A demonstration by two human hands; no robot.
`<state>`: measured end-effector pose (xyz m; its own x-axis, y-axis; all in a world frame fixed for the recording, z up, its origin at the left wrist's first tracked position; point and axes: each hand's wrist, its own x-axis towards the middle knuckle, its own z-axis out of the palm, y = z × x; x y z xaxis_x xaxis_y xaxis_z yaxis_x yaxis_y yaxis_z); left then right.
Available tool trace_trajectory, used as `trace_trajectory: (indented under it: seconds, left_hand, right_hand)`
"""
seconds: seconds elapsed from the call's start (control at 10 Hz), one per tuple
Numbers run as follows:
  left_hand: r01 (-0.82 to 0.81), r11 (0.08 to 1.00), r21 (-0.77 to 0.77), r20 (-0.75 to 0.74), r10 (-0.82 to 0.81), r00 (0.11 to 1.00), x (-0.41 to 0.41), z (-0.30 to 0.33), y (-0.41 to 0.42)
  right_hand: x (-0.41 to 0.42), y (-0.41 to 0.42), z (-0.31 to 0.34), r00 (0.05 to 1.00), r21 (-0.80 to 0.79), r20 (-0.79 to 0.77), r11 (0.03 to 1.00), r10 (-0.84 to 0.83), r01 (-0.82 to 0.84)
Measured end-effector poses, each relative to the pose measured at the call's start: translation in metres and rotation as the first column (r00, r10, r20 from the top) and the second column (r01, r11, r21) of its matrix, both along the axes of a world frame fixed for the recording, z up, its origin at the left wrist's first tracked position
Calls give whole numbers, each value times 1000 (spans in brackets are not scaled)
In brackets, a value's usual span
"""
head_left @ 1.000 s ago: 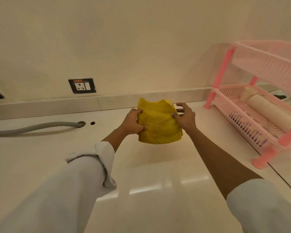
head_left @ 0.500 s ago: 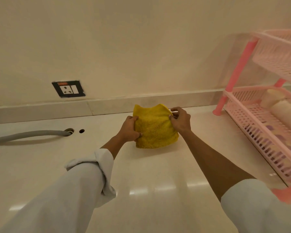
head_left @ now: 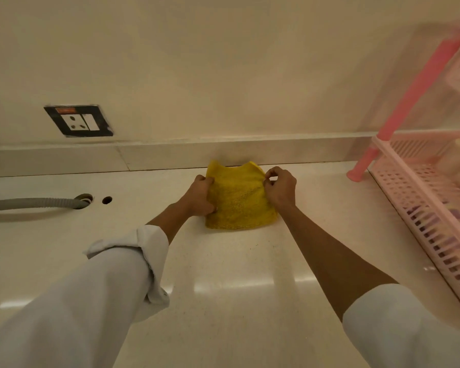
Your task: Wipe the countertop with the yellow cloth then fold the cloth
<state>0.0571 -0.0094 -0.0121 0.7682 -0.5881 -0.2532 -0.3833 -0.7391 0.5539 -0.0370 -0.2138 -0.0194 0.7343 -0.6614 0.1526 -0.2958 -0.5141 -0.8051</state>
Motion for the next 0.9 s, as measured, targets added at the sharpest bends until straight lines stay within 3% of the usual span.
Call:
trace_trajectory:
  seconds: [0.1,0.2,0.3,0.4,0.6,0.9]
  left_hand:
    - [10,998,58,37,-12,999,-1,-3,-2]
    - [15,987,159,212,-49,976,-8,-4,-1]
    - [121,959,256,380,-215,899,-13,-11,-3]
    - [183,939,292,350,-283,893,-15,-27,-6]
    - [201,922,331,313,-309,898,-6,-51,-5]
    - [152,968,201,377,-220,900,-10,-42,2]
  right_hand:
    - [4,1,-6,999,-35,-47,999,-9,7]
    - [4,6,-11,993,-155,-112,988,-39,21]
    - [0,16,-16,972,-488,-233,865,3,-119]
    - [-3,32,-29,904,-597,-399,705,154,-384]
    - [1,26,-50,803,-424,-568,773,179,-472]
    - [5,26,-40,792,-401,-589,791,164,-462]
